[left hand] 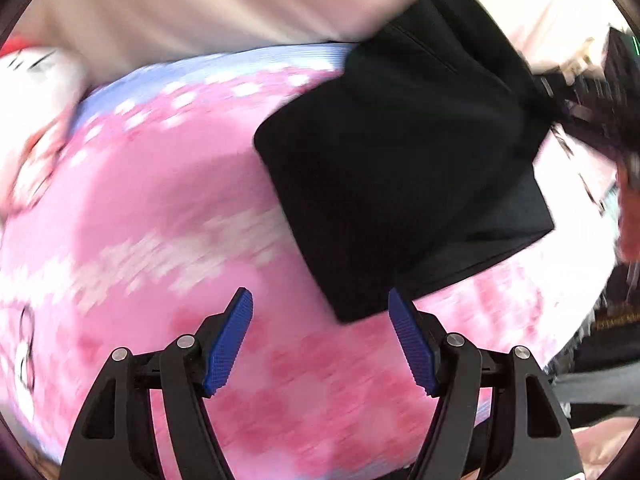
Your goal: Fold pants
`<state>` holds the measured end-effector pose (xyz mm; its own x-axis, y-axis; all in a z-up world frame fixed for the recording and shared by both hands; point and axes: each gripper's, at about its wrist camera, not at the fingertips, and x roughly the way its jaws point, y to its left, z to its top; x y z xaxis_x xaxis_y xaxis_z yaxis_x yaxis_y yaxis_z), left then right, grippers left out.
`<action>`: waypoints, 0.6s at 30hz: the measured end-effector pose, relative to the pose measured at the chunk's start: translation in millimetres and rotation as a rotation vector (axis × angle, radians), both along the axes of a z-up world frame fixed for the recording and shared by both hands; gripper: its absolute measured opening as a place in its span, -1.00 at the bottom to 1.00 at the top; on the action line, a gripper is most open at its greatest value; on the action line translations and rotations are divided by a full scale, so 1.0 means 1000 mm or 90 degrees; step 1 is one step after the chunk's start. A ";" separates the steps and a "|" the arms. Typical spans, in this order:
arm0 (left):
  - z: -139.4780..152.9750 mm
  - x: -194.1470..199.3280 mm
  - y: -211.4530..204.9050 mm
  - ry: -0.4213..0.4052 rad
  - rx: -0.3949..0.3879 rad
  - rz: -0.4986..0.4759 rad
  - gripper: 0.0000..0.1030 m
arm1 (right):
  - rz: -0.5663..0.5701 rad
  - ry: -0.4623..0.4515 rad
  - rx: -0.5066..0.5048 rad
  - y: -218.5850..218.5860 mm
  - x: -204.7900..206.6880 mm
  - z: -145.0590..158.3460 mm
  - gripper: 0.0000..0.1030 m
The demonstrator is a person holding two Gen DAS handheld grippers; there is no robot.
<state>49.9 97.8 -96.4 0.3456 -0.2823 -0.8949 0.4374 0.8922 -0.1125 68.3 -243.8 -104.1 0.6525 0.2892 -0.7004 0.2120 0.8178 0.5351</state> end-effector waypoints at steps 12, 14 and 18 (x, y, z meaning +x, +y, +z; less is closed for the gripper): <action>-0.011 0.002 -0.135 0.021 0.044 -0.088 0.32 | -0.043 0.082 0.132 -0.097 -0.056 -0.111 0.03; -0.013 0.000 -0.146 0.022 0.052 -0.088 0.32 | -0.045 0.084 0.100 -0.103 -0.060 -0.101 0.24; -0.009 0.001 -0.163 0.013 0.060 -0.089 0.32 | -0.076 0.046 -0.026 -0.111 -0.064 -0.064 0.33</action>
<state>51.0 -65.0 -105.2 0.2912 -0.2410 -0.9258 0.5561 0.8301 -0.0412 4.5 -354.8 -168.1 0.6279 0.1831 -0.7564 0.3463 0.8047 0.4823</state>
